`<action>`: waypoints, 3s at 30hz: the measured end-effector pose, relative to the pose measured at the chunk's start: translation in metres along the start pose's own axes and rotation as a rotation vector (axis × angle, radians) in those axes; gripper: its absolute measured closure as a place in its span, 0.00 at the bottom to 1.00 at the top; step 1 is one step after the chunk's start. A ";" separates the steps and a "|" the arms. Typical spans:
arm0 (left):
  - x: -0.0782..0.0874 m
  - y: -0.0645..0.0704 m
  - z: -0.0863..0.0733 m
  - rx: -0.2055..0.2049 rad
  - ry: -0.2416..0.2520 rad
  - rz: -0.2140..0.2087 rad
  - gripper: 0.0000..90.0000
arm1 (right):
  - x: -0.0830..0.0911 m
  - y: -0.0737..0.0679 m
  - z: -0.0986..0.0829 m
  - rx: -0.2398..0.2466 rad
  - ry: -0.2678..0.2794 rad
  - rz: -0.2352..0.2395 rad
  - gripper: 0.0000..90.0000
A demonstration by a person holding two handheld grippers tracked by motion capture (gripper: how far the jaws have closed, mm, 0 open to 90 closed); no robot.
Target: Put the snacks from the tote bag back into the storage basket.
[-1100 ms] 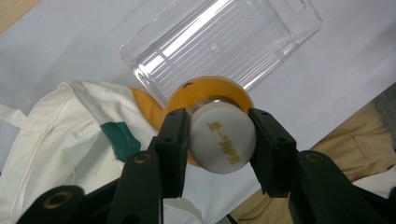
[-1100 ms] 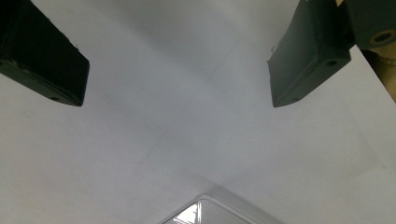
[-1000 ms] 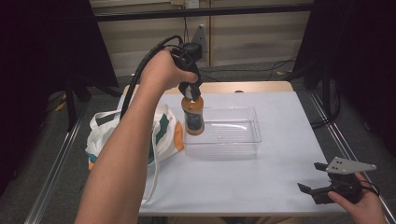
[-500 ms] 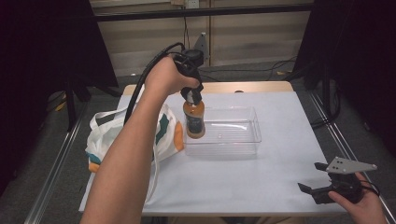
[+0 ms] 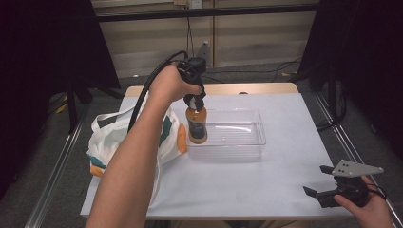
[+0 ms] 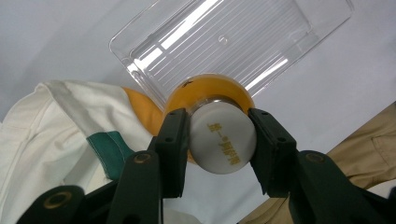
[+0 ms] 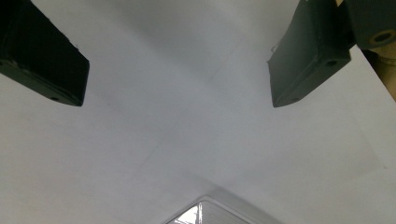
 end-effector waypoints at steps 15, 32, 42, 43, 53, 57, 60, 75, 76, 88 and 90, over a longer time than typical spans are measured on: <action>-0.015 -0.003 -0.002 -0.006 -0.019 -0.012 0.66 | 0.000 0.000 0.000 -0.002 0.000 0.004 0.05; -0.028 -0.006 -0.007 0.013 -0.021 -0.016 0.66 | 0.000 0.000 -0.001 0.002 -0.004 0.005 0.05; -0.033 -0.008 -0.010 0.014 -0.031 -0.012 0.66 | 0.000 -0.001 0.000 0.001 -0.006 0.006 0.05; -0.035 -0.008 -0.011 0.016 -0.032 -0.017 0.66 | 0.000 -0.001 0.000 0.000 -0.007 0.007 0.05; -0.043 -0.008 -0.014 0.022 -0.044 -0.014 0.66 | -0.001 -0.001 0.000 0.002 -0.006 0.009 0.05; -0.045 -0.007 -0.015 0.018 -0.043 -0.013 0.66 | -0.001 -0.001 0.000 0.002 -0.007 0.007 0.05; -0.048 -0.008 -0.016 0.019 -0.048 -0.013 0.66 | -0.001 -0.001 -0.001 0.003 -0.007 0.008 0.05; -0.056 -0.007 -0.019 0.027 -0.055 -0.017 0.66 | -0.001 -0.001 0.000 0.006 -0.007 0.007 0.05; -0.056 -0.007 -0.018 0.018 -0.058 -0.011 0.66 | -0.001 -0.001 0.000 0.004 -0.007 0.007 0.05; -0.060 -0.007 -0.018 0.019 -0.064 -0.007 0.66 | -0.001 -0.001 0.000 0.003 -0.005 0.009 0.05; -0.061 -0.006 -0.019 0.015 -0.069 -0.008 0.66 | -0.001 -0.001 0.000 0.006 -0.005 0.009 0.05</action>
Point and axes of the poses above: each handheld gripper's, and its own axes: x roughly backward along the jaws, z roughly out of its top, y roughly to its right, the point moved 4 cm from there along -x, roughly forward along the jaws, and after that the axes turned 4 degrees about y, right-handed, at the moved point
